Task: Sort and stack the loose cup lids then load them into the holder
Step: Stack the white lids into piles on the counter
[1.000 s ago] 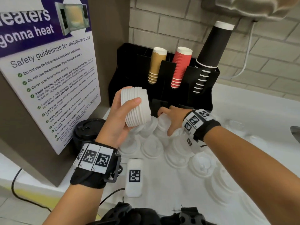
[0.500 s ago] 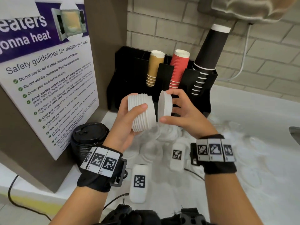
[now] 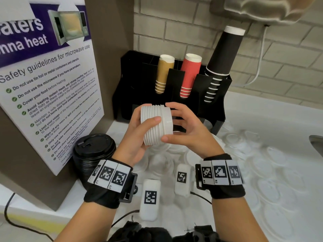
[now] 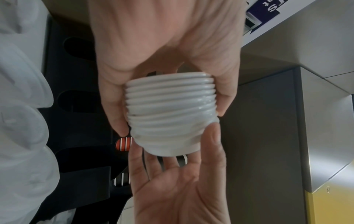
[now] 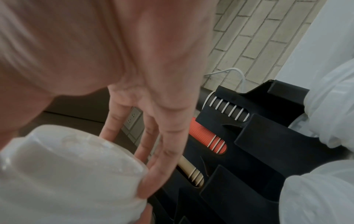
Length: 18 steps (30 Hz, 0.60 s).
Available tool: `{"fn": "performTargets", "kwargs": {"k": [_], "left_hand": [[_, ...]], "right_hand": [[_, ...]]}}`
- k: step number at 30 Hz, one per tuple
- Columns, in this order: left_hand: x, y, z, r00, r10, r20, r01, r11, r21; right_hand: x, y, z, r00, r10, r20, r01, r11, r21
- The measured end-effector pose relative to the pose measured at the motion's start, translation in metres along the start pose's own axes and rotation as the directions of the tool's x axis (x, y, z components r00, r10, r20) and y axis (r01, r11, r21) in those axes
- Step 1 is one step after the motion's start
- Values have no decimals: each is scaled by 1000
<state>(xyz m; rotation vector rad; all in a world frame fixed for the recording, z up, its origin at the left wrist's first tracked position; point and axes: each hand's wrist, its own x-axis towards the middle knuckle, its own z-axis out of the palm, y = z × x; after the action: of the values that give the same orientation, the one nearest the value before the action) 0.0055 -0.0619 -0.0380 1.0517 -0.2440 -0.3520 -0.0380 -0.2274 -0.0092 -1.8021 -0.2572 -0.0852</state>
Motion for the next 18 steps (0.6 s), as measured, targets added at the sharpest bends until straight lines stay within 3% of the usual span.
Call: {"fn": "performTargets", "kwargs": {"k": [13,18], "left_hand": [[0,-3,-3,998,30,47,-29,999,-33],[0,0,-5,999,51,-9,-51,994,-92]], "right_hand": [[4,3,-1,999,-40,35,40,999,14],[16,1,-25,987,58,-151,-55,998,21]]}}
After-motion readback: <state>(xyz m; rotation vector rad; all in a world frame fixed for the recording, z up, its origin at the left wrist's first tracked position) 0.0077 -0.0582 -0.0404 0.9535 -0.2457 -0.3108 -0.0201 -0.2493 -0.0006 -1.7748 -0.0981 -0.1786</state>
